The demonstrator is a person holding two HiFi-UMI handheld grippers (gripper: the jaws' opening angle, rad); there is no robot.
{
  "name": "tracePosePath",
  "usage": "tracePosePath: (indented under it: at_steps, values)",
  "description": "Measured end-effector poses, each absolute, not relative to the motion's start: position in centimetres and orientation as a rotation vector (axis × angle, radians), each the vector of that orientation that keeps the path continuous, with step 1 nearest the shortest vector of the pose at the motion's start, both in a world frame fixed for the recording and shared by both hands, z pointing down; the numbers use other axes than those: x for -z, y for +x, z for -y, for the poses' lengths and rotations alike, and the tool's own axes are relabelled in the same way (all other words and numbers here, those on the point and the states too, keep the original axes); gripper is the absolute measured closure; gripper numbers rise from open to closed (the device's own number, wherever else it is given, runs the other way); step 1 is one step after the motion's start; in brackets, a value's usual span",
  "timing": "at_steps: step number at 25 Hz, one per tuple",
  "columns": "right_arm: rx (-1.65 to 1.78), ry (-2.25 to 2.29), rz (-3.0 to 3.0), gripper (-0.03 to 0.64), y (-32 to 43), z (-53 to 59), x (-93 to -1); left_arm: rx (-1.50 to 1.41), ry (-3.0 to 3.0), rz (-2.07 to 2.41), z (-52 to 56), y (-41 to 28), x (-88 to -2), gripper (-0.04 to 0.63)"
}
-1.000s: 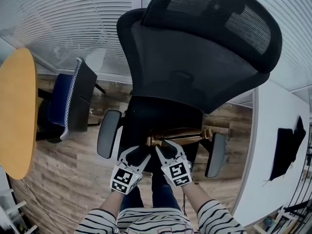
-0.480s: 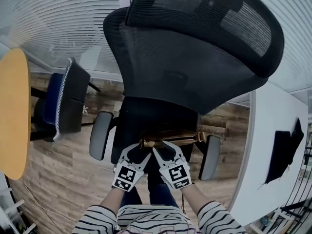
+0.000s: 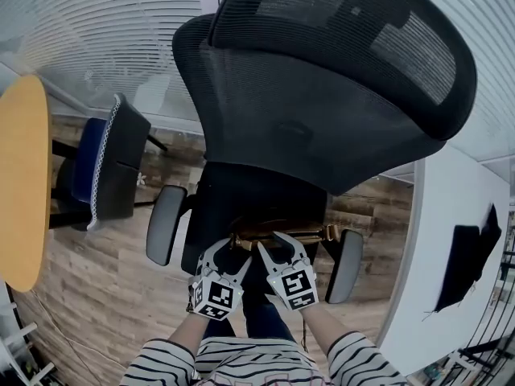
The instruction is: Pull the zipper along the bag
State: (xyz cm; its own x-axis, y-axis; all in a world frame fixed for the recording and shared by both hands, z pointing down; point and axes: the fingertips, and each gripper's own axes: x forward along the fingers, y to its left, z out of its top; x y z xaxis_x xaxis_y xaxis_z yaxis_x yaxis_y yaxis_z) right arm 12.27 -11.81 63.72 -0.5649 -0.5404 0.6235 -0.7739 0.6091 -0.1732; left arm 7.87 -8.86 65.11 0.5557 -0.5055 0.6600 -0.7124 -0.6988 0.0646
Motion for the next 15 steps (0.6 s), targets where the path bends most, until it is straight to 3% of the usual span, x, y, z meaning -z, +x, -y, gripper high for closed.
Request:
tracePosePath:
  at_steps: [15]
  values:
    - [-0.561, 0.765, 2.277, 0.489, 10.9, 12.1, -67.1, -0.878, 2.500, 1.111, 11.1, 8.0, -64.9, 0.373]
